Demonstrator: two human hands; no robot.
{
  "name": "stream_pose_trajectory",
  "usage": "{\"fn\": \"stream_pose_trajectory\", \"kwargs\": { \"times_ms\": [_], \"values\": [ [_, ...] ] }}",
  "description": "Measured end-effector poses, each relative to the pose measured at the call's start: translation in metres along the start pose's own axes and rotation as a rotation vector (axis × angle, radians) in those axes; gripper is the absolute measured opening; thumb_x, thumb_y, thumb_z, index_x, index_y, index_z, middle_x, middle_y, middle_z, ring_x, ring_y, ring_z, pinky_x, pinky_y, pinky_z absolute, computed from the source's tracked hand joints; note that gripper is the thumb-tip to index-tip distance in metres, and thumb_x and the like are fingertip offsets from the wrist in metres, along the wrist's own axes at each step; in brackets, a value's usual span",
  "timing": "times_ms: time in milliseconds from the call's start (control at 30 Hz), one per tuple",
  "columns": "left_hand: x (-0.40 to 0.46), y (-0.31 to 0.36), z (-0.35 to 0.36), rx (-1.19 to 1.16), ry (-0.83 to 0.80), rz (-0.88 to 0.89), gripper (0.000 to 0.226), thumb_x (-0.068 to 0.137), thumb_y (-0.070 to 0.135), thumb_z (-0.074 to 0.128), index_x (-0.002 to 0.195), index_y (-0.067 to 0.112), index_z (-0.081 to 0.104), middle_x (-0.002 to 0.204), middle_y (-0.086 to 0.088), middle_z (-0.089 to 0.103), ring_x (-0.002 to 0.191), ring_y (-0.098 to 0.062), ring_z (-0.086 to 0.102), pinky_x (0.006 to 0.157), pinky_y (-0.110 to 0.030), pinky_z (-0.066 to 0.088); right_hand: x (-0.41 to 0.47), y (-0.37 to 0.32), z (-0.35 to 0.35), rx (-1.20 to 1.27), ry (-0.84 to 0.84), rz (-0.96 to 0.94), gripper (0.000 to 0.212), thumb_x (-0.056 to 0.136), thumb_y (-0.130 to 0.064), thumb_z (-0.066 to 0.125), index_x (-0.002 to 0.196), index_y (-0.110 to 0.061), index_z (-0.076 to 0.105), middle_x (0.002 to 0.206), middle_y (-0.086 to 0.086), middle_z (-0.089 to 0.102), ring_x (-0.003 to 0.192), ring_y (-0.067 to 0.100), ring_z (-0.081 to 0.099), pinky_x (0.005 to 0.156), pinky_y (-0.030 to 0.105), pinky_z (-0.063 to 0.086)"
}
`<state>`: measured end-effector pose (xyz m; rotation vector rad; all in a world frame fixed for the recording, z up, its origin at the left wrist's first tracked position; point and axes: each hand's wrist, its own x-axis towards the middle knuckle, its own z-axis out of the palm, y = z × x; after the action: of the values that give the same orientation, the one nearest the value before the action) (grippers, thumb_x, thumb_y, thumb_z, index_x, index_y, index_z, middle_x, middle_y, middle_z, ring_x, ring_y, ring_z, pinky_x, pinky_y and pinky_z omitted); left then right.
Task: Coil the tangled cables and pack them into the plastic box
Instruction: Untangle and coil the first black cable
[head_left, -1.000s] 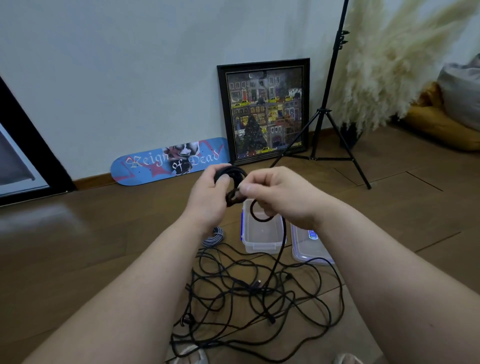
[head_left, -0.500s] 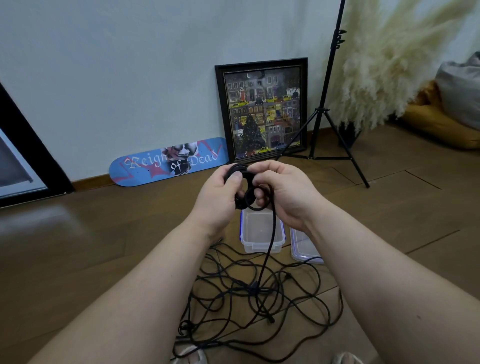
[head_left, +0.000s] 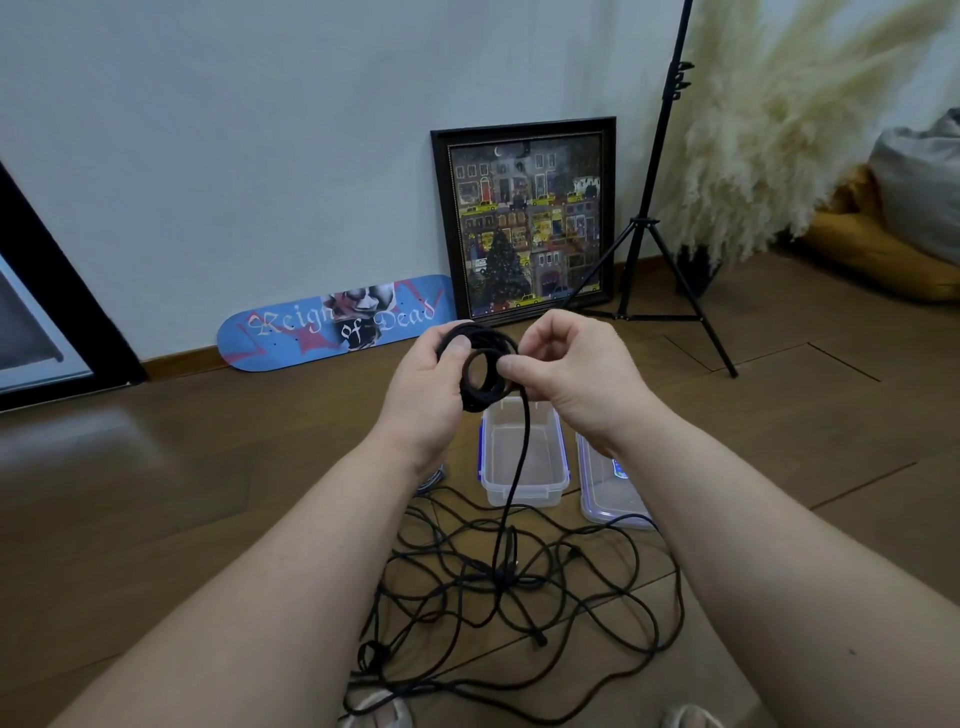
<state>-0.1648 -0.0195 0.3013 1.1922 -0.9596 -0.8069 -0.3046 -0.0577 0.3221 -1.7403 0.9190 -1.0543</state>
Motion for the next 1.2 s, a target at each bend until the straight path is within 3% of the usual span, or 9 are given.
{"fn": "stream_pose_trajectory", "kwargs": {
  "times_ms": [200, 367, 533, 700, 833, 933, 1033, 1100, 1200],
  "values": [
    [-0.008, 0.001, 0.011, -0.173, -0.045, -0.06, 0.031, 0.106, 0.028, 0.037, 0.085, 0.017, 0.057, 0.062, 0.007, 0.05, 0.066, -0.011, 0.045, 0.073, -0.029, 0.041, 0.004, 0.0, 0.011, -0.313, 0.218, -0.089, 0.023, 0.081, -0.021, 0.075, 0.074, -0.024, 0.052, 0.066, -0.01, 0.054, 0.062, 0.005, 0.05, 0.064, 0.027, 0.044],
    [-0.006, 0.002, 0.01, -0.096, -0.112, -0.046, 0.022, 0.099, 0.008, 0.051, 0.119, 0.009, 0.058, 0.095, -0.006, 0.066, 0.091, -0.019, 0.063, 0.085, -0.037, 0.053, 0.001, 0.001, 0.013, -0.36, 0.247, -0.115, 0.012, 0.087, -0.023, 0.069, 0.096, -0.023, 0.061, 0.067, -0.011, 0.057, 0.072, 0.011, 0.06, 0.071, 0.029, 0.05],
    [-0.006, 0.003, 0.008, -0.084, -0.077, -0.058, 0.028, 0.098, -0.001, 0.044, 0.12, 0.01, 0.058, 0.076, 0.0, 0.055, 0.066, -0.007, 0.052, 0.076, -0.033, 0.049, -0.002, 0.008, 0.014, -0.532, 0.219, -0.398, 0.026, 0.089, -0.02, 0.062, 0.113, -0.019, 0.07, 0.079, -0.005, 0.062, 0.071, 0.02, 0.061, 0.068, 0.035, 0.053],
    [-0.007, 0.006, 0.003, -0.09, -0.09, -0.082, 0.031, 0.097, -0.003, 0.044, 0.121, 0.011, 0.057, 0.08, -0.003, 0.054, 0.068, -0.009, 0.049, 0.074, -0.031, 0.047, 0.0, 0.013, 0.013, -0.729, 0.288, -0.549, 0.021, 0.08, -0.025, 0.062, 0.086, -0.009, 0.075, 0.072, 0.007, 0.061, 0.056, 0.029, 0.059, 0.047, 0.035, 0.051],
    [-0.006, 0.008, 0.002, -0.117, -0.092, -0.103, 0.03, 0.097, -0.003, 0.043, 0.118, 0.012, 0.058, 0.072, -0.002, 0.051, 0.062, -0.008, 0.046, 0.074, -0.033, 0.046, 0.001, 0.014, 0.012, -0.681, 0.263, -0.441, 0.022, 0.089, -0.026, 0.063, 0.08, -0.007, 0.072, 0.073, 0.007, 0.067, 0.067, 0.029, 0.062, 0.06, 0.039, 0.052],
    [-0.006, 0.01, 0.004, -0.131, -0.128, -0.119, 0.031, 0.098, -0.003, 0.042, 0.119, 0.012, 0.059, 0.065, 0.004, 0.052, 0.058, -0.006, 0.044, 0.071, -0.032, 0.043, 0.001, 0.011, 0.013, -0.653, 0.216, -0.376, 0.026, 0.095, -0.028, 0.057, 0.117, -0.018, 0.066, 0.103, 0.005, 0.061, 0.084, 0.029, 0.061, 0.073, 0.043, 0.051],
    [-0.01, 0.013, 0.005, -0.165, -0.19, -0.123, 0.032, 0.098, -0.003, 0.042, 0.124, 0.01, 0.058, 0.065, 0.003, 0.05, 0.056, -0.005, 0.042, 0.067, -0.03, 0.044, 0.0, 0.011, 0.012, -0.594, -0.018, -0.327, 0.045, 0.101, -0.026, 0.045, 0.145, -0.032, 0.042, 0.124, 0.004, 0.058, 0.105, 0.027, 0.058, 0.088, 0.041, 0.049],
    [-0.012, 0.013, 0.005, -0.17, -0.177, -0.123, 0.031, 0.099, -0.002, 0.043, 0.122, 0.011, 0.057, 0.071, 0.0, 0.049, 0.057, -0.005, 0.044, 0.068, -0.03, 0.047, 0.0, 0.014, 0.012, -0.492, -0.046, -0.31, 0.042, 0.101, -0.023, 0.045, 0.143, -0.028, 0.048, 0.118, 0.008, 0.065, 0.107, 0.027, 0.059, 0.091, 0.04, 0.048],
    [-0.01, 0.01, 0.007, -0.137, -0.111, -0.079, 0.027, 0.099, 0.0, 0.046, 0.123, 0.008, 0.055, 0.079, -0.002, 0.056, 0.064, -0.007, 0.051, 0.074, -0.033, 0.048, 0.001, 0.016, 0.016, -0.48, 0.098, -0.367, 0.036, 0.099, -0.021, 0.046, 0.133, -0.017, 0.059, 0.11, 0.014, 0.069, 0.103, 0.03, 0.062, 0.087, 0.043, 0.05]
  ]
}}
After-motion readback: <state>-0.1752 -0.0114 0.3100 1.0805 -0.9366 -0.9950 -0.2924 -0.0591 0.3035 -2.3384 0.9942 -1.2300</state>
